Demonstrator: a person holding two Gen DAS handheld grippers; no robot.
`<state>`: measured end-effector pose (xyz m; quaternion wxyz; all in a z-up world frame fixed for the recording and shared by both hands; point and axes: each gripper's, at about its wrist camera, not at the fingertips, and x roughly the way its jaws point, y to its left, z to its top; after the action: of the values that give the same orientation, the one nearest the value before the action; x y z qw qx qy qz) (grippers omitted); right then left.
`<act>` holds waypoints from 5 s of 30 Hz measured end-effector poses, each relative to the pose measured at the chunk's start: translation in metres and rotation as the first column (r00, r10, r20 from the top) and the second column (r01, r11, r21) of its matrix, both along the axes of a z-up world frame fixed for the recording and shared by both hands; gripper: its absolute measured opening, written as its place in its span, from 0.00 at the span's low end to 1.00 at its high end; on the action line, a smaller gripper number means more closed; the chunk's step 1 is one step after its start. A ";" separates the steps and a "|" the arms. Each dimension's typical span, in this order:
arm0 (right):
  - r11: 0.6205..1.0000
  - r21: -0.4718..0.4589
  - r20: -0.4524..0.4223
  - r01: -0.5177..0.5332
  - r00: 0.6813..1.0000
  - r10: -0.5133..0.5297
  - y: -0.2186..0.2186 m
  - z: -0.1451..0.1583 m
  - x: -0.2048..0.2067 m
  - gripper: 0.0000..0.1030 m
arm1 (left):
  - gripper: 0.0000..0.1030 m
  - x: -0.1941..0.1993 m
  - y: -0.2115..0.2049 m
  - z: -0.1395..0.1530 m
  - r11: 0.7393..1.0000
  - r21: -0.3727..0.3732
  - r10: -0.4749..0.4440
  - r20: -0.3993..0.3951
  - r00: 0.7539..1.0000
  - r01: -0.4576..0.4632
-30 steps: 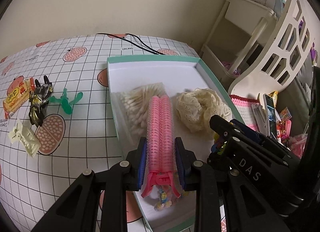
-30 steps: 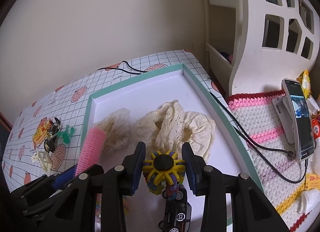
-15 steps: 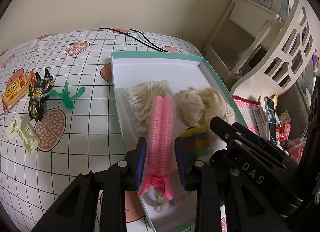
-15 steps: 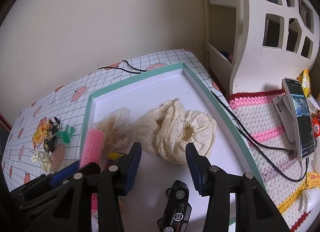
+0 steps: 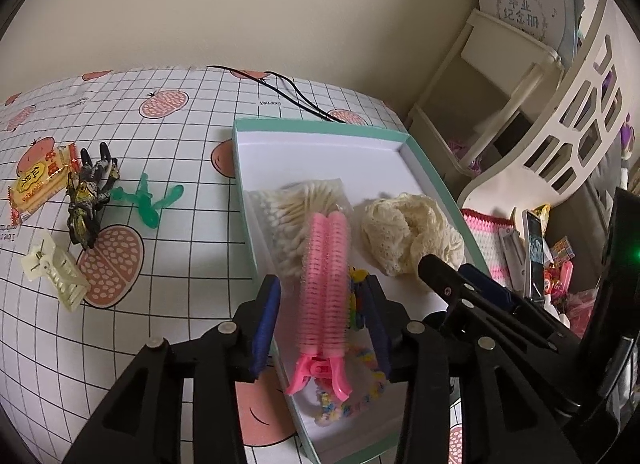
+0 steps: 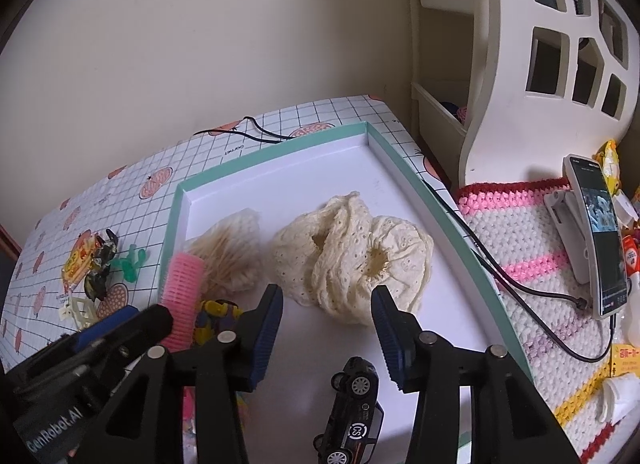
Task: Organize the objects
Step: 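Open the right tool over the tray while the left tool releases the pink comb there, then move the left tool toward the white hair clip while the right tool approaches the black robot figure, then grasp the white hair clip with the left tool while the right tool grasps the black robot figure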
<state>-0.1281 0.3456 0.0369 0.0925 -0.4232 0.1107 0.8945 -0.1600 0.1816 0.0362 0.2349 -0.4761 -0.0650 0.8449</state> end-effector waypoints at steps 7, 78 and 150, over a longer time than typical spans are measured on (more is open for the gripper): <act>1.000 0.014 0.004 -0.012 1.000 0.012 -0.006 -0.002 -0.001 0.63 | 0.51 -0.004 -0.013 0.002 0.998 -0.012 0.055 -0.012 0.998 -0.055; 0.982 0.086 -0.061 -0.167 0.983 0.172 -0.111 0.016 -0.018 1.00 | 0.90 -0.039 -0.147 0.022 0.927 -0.114 0.345 -0.105 0.933 -0.356; 0.931 0.054 0.038 -0.360 0.933 0.358 -0.223 -0.025 -0.096 0.80 | 0.62 -0.059 -0.226 -0.040 0.898 -0.193 0.414 0.069 0.907 -0.396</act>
<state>-0.2236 0.1225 0.0119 -0.0585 -0.4455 0.0035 0.8934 -0.2188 -0.0444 -0.0038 0.0075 -0.5159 -0.1013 0.8506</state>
